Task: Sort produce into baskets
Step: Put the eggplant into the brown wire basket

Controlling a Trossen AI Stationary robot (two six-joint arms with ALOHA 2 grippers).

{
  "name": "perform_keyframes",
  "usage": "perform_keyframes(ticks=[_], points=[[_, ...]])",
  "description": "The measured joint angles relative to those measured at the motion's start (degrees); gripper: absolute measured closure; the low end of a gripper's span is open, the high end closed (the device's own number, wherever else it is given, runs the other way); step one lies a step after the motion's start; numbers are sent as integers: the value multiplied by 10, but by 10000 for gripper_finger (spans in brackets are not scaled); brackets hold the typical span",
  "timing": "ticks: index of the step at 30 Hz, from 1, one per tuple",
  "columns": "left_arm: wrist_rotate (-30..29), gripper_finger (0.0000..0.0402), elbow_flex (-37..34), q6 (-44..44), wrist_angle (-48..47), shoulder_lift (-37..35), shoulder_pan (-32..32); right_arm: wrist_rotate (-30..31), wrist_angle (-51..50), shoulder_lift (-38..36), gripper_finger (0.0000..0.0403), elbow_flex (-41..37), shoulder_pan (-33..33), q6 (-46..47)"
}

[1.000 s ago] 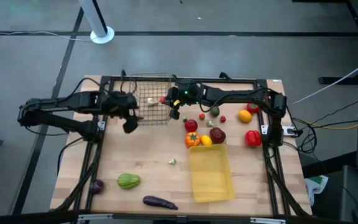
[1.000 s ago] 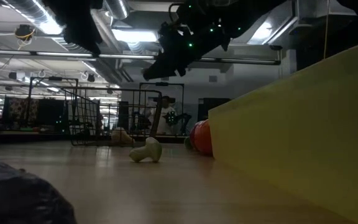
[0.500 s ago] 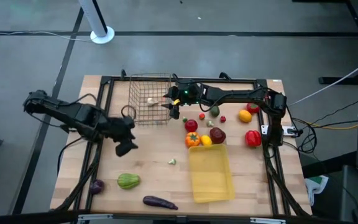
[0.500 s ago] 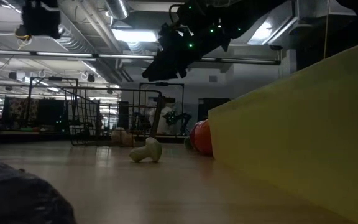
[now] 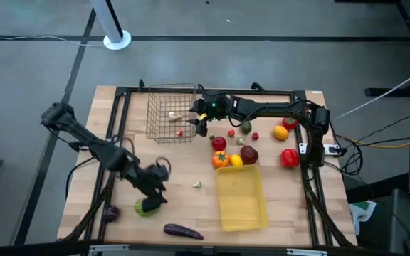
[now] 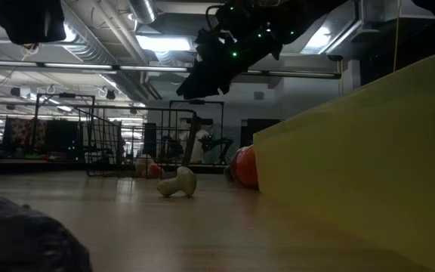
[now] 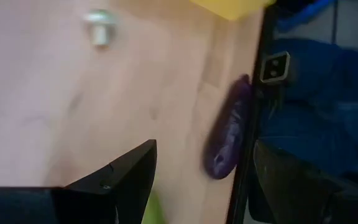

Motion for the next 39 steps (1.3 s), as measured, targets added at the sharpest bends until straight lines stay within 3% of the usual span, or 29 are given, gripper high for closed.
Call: perform_keyframes(ticks=[7,13,30,39], points=[[24,139,0,15,158,109,-48,5,-3,-35,169,0,0,-11],[30,139,0,16,243,158,-71,15,-7,-71,169,0,0,-22],[30,139,0,95,238,221,-82,15,-24,-180,169,0,0,-23],[23,139,-1,130,240,236,-82,15,-24,-193,169,0,0,-23]])
